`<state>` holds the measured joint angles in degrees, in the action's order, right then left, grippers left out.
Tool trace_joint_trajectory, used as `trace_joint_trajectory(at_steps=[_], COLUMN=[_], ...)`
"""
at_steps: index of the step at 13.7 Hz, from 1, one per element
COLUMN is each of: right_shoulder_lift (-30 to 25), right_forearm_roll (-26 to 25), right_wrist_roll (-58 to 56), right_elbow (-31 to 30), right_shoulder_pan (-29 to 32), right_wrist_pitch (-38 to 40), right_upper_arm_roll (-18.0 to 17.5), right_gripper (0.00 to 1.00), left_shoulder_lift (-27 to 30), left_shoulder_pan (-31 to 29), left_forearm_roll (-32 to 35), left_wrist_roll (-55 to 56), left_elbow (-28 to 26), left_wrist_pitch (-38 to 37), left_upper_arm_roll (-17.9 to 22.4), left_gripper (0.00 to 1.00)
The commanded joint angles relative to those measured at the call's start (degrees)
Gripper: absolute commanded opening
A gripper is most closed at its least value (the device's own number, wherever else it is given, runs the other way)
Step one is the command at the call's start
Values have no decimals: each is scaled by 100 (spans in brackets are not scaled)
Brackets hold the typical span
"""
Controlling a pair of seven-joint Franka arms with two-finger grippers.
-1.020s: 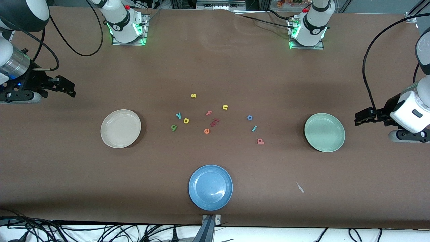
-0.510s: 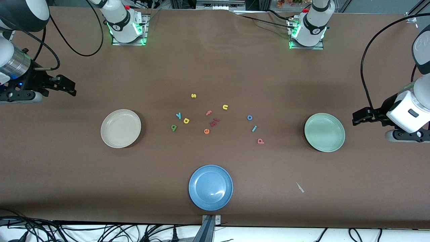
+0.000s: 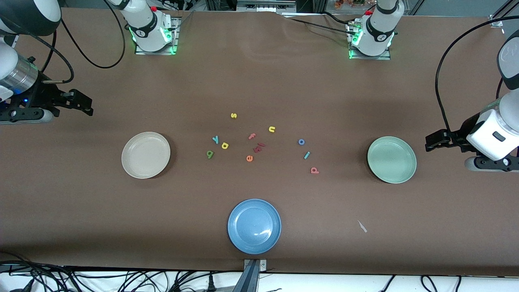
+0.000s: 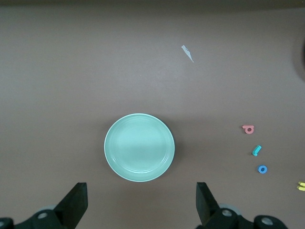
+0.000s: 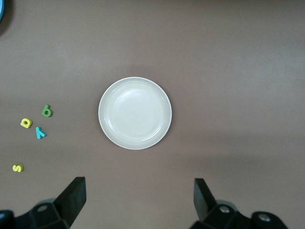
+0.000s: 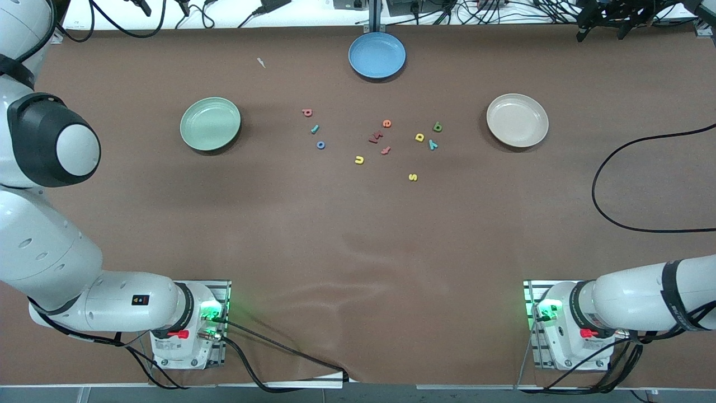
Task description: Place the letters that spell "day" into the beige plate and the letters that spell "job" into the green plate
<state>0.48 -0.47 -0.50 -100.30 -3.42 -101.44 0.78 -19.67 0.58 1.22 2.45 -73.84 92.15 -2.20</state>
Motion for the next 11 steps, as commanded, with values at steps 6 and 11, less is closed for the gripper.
trace_joint_trajectory(at_steps=[6,11], right_shoulder_lift=[486,1488], right_forearm_roll=[-14,-14], right_wrist_roll=[76,1865], right_elbow=[89,125], right_shoulder_pan=[-281,-966], right_wrist_pitch=[64,-963], right_upper_arm_roll=[-17,-17], right_gripper=[100,100], left_shoulder_lift=[-10,-10], left_shoulder_pan=[48,21], left_forearm_roll=[98,45], left_wrist_roll=[-113,-70], left_elbow=[37,37], left_wrist_pitch=[-57,-57], left_upper_arm_roll=[18,27], left_gripper=[100,100])
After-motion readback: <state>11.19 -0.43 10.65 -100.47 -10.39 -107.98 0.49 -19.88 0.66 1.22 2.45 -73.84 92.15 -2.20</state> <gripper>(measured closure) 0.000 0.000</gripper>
